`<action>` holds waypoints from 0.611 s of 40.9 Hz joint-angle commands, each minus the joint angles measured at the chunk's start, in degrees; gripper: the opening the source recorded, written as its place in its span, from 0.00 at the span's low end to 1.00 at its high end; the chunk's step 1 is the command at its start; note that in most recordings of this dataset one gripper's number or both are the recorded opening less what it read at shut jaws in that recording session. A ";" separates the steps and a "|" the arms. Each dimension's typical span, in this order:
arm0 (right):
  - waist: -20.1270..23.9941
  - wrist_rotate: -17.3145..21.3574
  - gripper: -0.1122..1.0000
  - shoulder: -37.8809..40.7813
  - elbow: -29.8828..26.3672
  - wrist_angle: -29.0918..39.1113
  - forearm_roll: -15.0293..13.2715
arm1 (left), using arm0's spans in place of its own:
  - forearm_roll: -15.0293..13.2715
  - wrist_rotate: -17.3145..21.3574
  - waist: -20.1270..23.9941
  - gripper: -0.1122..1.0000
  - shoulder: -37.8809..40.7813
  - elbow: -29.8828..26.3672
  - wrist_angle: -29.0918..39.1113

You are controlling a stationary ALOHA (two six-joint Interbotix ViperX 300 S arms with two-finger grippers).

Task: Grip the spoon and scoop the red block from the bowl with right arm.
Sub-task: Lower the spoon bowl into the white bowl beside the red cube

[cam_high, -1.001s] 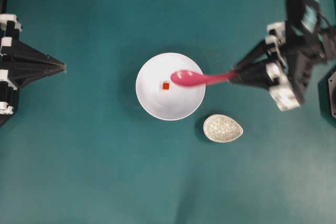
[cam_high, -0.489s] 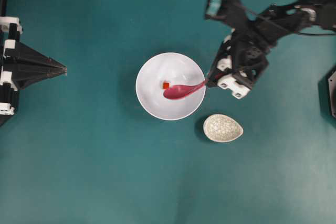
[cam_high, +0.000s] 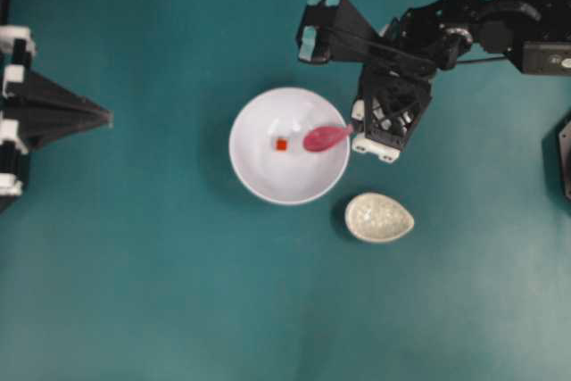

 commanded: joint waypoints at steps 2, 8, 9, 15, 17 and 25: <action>0.44 -0.26 0.32 -0.18 -0.88 -2.11 -0.44 | 0.09 0.09 -0.09 0.10 0.18 -1.76 -0.62; 0.97 -0.44 0.32 1.05 -0.88 -5.10 -0.44 | 0.09 0.09 -0.09 0.10 0.18 -1.76 -0.62; 1.05 -0.44 0.32 1.23 -0.88 -5.36 -0.35 | 0.09 0.09 -0.09 0.10 0.18 -1.85 -0.62; 1.67 -0.62 0.32 2.55 -0.88 -5.89 -0.53 | 0.09 0.09 -0.09 0.10 0.18 -1.76 -0.62; 1.93 -0.62 0.32 2.81 -0.97 -6.06 -0.53 | 0.09 0.09 -0.09 0.10 0.18 -1.76 -0.62; 3.08 -0.79 0.32 3.69 -1.32 -8.09 -0.62 | 0.09 0.44 -0.09 0.10 0.18 -1.76 -0.62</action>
